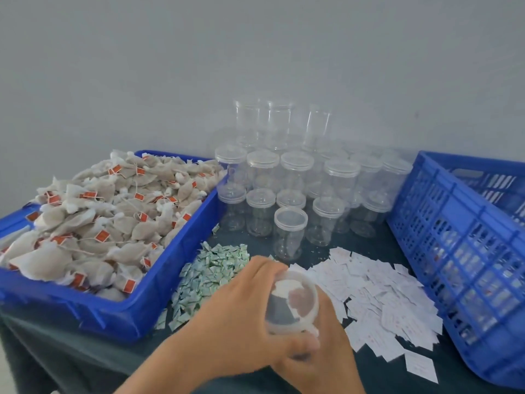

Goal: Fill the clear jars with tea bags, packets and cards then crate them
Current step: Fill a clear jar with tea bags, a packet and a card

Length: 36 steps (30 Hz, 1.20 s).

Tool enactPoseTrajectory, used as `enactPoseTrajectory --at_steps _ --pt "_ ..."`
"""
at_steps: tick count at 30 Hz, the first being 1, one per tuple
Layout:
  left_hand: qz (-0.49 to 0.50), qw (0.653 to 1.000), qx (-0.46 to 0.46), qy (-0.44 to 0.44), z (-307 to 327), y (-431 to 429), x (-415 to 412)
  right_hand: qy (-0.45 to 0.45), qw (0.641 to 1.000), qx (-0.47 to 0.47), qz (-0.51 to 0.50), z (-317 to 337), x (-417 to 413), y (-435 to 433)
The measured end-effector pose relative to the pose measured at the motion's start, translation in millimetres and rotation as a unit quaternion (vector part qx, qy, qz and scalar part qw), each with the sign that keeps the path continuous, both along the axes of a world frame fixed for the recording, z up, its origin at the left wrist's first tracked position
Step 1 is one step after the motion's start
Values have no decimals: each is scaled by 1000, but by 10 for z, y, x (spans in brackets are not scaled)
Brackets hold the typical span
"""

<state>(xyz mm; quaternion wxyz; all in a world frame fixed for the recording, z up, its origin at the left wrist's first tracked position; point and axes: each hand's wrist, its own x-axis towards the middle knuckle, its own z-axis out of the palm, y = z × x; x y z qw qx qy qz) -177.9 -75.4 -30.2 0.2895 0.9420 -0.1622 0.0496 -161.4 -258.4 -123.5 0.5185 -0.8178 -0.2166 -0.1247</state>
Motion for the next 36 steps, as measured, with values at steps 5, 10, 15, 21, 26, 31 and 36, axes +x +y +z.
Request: enactPoseTrajectory --at_steps 5,10,15,21,26,31,36 --pt "-137 978 118 -101 -49 179 -181 87 986 -41 139 -19 -217 28" --pt "-39 991 68 -112 -316 52 -236 9 985 -164 53 15 -263 163" --pt "104 993 12 -47 -420 -117 -136 -105 973 -197 -58 -54 -294 152" --pt "177 975 -133 17 -406 -224 55 -212 919 -281 -175 -48 -195 -24" --pt "-37 999 -1 11 -341 -115 65 -20 992 -101 -72 42 -184 -269" --pt "-67 990 103 -74 -362 -102 60 66 988 -88 112 -11 -109 -519" --pt "180 951 -242 67 -467 6 281 -146 963 -191 -122 -127 -30 -630"
